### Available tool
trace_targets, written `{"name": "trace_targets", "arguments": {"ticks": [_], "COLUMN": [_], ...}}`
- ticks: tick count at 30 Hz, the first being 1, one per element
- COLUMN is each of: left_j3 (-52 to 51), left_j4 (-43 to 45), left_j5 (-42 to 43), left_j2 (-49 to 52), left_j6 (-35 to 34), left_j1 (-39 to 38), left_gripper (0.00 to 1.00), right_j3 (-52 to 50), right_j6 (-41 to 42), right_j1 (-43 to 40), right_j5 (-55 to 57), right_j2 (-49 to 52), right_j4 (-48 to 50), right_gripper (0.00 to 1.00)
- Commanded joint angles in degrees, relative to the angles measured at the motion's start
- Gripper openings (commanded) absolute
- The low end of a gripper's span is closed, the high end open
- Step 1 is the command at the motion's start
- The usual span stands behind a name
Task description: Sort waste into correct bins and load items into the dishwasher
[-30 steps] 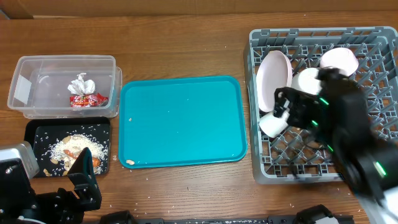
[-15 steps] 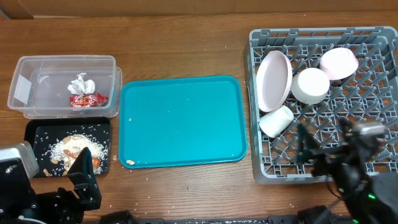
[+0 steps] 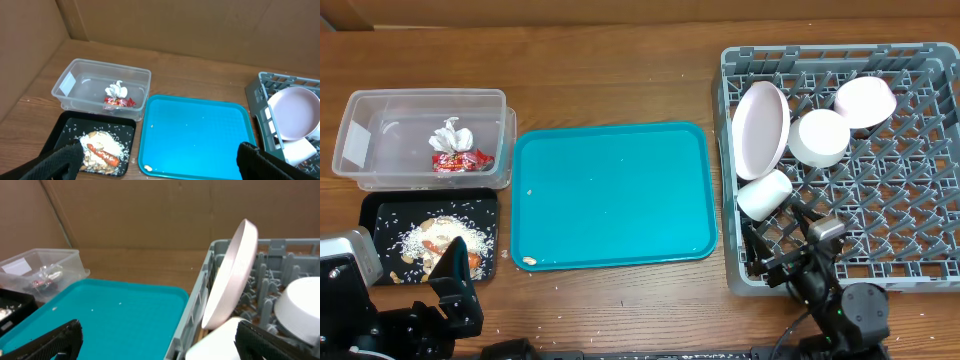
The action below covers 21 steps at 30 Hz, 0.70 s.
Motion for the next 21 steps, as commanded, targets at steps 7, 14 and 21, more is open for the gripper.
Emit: {"name": "trace_targets", "arguments": {"ticks": [7,14,21], "left_j3": [-0.09,-0.09,-0.09], "left_j4": [0.11,0.11,0.11], "left_j5": [-0.44,-0.44,-0.44], "left_j2": [0.31,0.31,0.31], "left_j6": [1.05,1.05,1.05], "left_j1": [-0.37,-0.37,-0.37], "left_gripper": [1.0,1.0,1.0], "right_j3": [-7.63,-7.63,-7.63], "right_j6": [-0.02,-0.04,-0.04], "right_j1": [0.2,0.26,0.26], "right_j5": [-1.29,-1.25,-1.25], "right_j2": [-1.79,-1.79,-1.79], "right_j4": [10.82,10.82,10.82], "right_gripper": [1.0,1.0,1.0]}}
